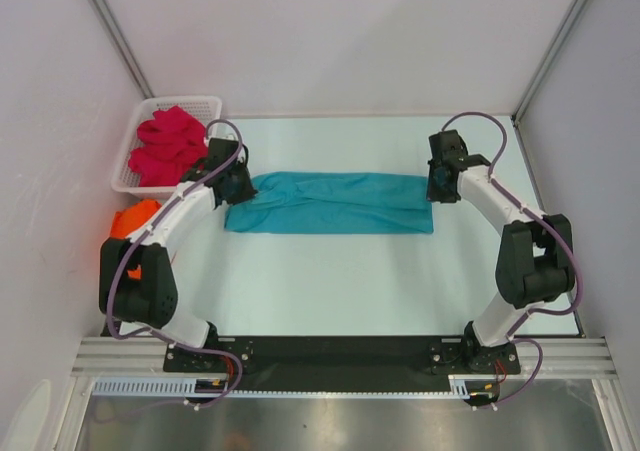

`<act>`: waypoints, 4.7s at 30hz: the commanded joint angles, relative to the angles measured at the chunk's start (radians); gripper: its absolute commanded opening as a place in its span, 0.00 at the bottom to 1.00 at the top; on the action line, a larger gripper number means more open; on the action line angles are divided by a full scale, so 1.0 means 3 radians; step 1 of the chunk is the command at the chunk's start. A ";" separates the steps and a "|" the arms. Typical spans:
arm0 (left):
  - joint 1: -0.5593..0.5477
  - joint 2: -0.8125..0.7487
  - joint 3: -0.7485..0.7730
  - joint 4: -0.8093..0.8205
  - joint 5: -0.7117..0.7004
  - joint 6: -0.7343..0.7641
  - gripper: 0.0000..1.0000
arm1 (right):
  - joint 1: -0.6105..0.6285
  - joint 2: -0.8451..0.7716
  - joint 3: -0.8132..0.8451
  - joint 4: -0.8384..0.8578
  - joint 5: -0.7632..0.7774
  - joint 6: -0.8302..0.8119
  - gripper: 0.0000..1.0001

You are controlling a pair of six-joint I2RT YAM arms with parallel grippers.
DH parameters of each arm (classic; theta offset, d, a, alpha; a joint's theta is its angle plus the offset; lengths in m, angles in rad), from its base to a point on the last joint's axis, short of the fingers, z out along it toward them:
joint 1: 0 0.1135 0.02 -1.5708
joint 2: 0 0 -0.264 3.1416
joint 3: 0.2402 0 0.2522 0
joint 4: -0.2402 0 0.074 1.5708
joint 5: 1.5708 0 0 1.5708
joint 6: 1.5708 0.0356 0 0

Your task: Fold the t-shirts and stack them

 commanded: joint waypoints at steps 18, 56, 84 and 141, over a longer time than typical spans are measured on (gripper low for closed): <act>-0.0141 -0.0445 -0.0800 0.0001 -0.0366 -0.0076 0.00 | 0.0259 -0.0275 0.0072 -0.0150 0.0130 0.0091 0.31; -0.0310 -0.0022 -0.0198 0.0011 -0.0918 -0.0321 0.70 | 0.0351 -0.0546 -0.0020 -0.0201 0.0176 0.0121 0.31; -0.0141 0.0322 -0.0218 0.0072 -0.0903 -0.0393 0.59 | 0.0233 -0.0531 -0.0133 -0.0170 0.0146 0.0045 0.31; 0.0125 0.0373 0.0001 0.0037 -0.0785 -0.0326 0.00 | 0.0249 -0.0526 -0.0102 -0.0201 0.0151 0.0029 0.30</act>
